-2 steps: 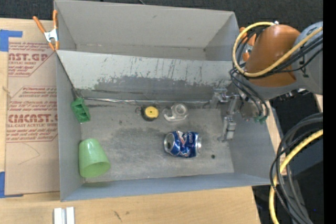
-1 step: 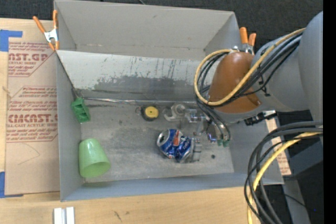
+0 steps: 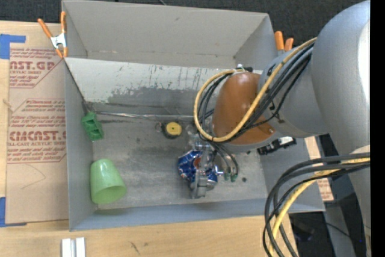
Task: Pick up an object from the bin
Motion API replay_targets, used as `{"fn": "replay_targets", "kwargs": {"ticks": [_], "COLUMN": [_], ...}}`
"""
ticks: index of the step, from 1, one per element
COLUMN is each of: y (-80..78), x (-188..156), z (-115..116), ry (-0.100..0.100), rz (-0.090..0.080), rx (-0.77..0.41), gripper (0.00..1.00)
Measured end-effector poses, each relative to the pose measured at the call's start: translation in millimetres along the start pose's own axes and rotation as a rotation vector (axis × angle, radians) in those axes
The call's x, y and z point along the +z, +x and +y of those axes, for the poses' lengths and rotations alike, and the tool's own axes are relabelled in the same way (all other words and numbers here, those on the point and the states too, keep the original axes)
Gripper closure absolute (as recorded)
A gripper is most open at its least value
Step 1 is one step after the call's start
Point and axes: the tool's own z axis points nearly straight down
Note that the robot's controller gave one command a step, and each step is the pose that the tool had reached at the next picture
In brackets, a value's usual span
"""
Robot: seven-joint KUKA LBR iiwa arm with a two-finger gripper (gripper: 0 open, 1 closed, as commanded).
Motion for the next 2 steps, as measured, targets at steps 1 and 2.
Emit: {"fn": "replay_targets", "kwargs": {"ticks": [1, 2], "y": [-1.5, 1.7], "x": [-2, -173], "z": [-3, -14], "ry": [0.001, 0.003], "rz": [-0.002, -0.012], "rx": [0.005, -0.022], "gripper": [1.00, 1.00]}}
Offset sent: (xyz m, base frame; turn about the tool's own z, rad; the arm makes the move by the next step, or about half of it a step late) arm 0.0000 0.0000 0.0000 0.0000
